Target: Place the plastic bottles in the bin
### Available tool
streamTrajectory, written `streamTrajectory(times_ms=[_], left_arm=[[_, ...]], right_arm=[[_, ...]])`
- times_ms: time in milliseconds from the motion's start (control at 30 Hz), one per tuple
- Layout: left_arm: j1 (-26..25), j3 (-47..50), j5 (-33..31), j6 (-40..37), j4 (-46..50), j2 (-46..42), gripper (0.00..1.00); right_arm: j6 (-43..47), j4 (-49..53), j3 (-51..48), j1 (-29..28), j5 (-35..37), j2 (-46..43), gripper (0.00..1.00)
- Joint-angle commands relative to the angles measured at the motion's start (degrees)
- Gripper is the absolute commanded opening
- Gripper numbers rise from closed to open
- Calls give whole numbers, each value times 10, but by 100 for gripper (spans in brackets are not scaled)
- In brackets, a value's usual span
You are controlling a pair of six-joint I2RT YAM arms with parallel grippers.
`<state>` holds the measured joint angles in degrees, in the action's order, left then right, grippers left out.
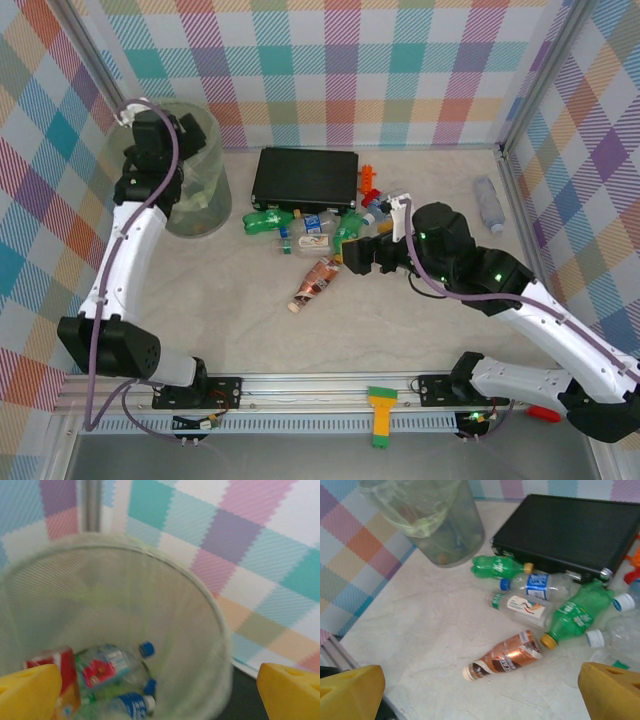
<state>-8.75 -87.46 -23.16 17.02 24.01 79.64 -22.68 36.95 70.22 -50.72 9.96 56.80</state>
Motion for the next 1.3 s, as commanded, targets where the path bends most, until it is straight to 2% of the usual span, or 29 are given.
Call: streamTrajectory(times_ms=[0, 133, 200, 300, 367, 567, 633, 767, 967, 1067, 1267], left_arm=[[-57, 19, 6, -13, 33, -29, 100], [-136, 45, 15, -20, 54, -35, 100], [-174, 57, 4, -19, 64, -35, 99], [-223, 78, -9, -18, 71, -33, 99], [-243, 96, 1, -13, 65, -31, 100], [-248, 130, 85, 7, 71, -29, 99], [-249, 137, 105, 5, 75, -30, 99], [-249, 161, 129, 6, 67, -42, 100], [-250, 177, 145, 18, 67, -54, 100], [-250, 182, 153, 27, 71, -62, 99], [-251, 210, 168, 48, 73, -87, 99]], right_arm=[[-46, 35, -9, -1, 63, 0, 99], [-102, 64, -27, 2, 120, -1, 99], [-137, 80, -41, 18, 123, -2, 99], [-209, 99, -74, 82, 74, -9, 99], [-253, 93, -110, 140, 17, -23, 99], [-333, 59, -208, 241, -67, -58, 99], [-314, 51, -220, 262, -90, -52, 99], [-215, 65, -205, 279, -80, -5, 99], [-98, 27, -152, 317, -140, 122, 99], [-68, 23, -110, 327, -128, 181, 99], [-15, 8, -43, 372, -159, 296, 99]])
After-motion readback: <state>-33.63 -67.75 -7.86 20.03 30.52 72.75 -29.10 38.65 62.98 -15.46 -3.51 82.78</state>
